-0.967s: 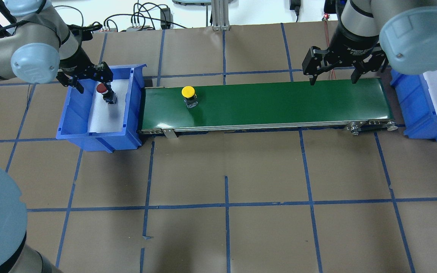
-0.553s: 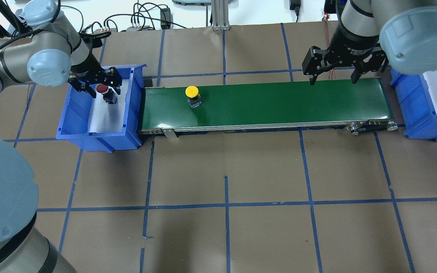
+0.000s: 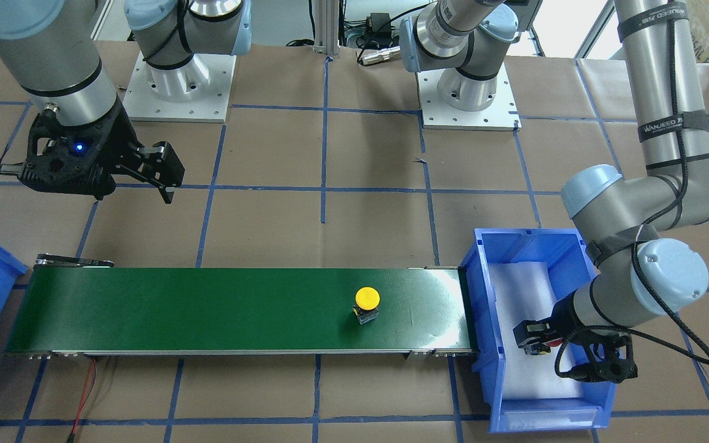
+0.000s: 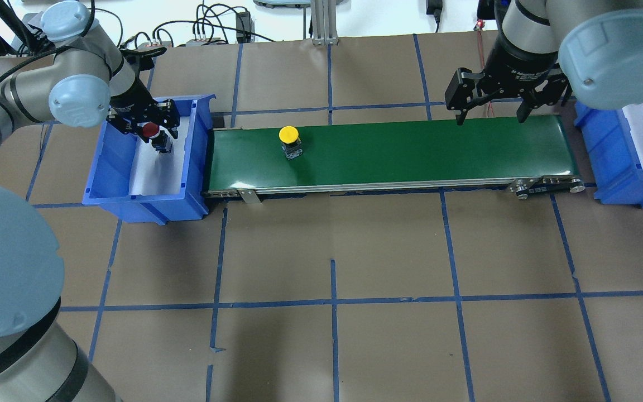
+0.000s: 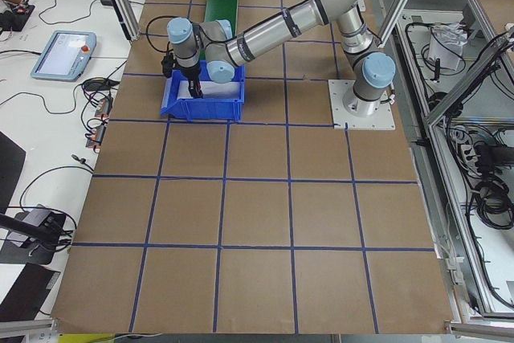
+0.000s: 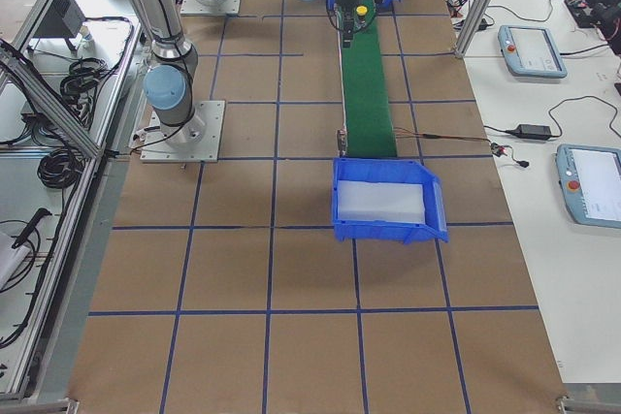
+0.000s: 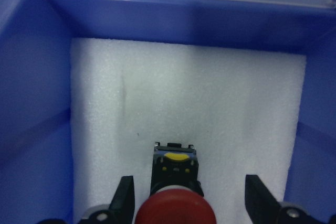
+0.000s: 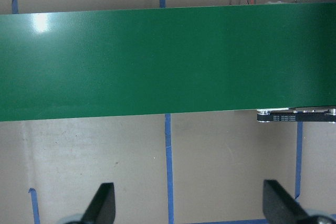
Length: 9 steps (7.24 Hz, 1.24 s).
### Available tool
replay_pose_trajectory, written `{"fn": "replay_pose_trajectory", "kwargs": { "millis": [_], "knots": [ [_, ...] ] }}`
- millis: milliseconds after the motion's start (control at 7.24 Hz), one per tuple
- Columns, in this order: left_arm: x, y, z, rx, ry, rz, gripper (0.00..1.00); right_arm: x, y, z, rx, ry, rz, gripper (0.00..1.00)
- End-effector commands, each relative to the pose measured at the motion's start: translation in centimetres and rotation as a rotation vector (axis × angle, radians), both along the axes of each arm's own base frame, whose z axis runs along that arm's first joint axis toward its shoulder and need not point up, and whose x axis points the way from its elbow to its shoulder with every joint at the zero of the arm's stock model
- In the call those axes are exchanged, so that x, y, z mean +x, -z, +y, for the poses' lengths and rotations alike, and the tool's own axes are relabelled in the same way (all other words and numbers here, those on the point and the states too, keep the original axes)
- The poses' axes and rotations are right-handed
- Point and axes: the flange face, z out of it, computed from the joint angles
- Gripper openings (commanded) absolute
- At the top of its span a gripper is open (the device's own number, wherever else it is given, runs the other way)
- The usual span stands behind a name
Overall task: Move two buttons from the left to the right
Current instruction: 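Lower the left gripper and grasp the red button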
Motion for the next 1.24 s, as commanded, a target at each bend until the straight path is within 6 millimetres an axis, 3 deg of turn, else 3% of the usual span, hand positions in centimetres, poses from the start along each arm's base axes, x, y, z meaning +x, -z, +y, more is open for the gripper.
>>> {"fn": "replay_pose_trajectory", "kwargs": {
  "millis": [0,276,553,829,1105],
  "knots": [
    [0.0,-0.9,0.2,0.006,-0.005,-0.018,0.49,0.0,0.0,0.0,0.001,0.001,0.000,1.00],
    [-0.1,-1.9,0.7,0.027,-0.002,-0.028,0.36,-0.1,0.0,0.0,-0.001,0.002,-0.002,1.00],
    [-0.2,-4.0,0.1,0.011,0.003,-0.036,0.36,-0.2,0.0,0.0,0.001,0.002,-0.001,1.00],
    [-1.5,-10.0,0.9,0.018,0.030,-0.031,0.35,-0.2,0.0,0.0,0.001,0.004,-0.002,1.00],
    [-5.9,-13.4,1.7,-0.035,0.121,-0.044,0.35,-0.2,0.0,0.0,0.001,0.002,-0.001,1.00]
  ]
}}
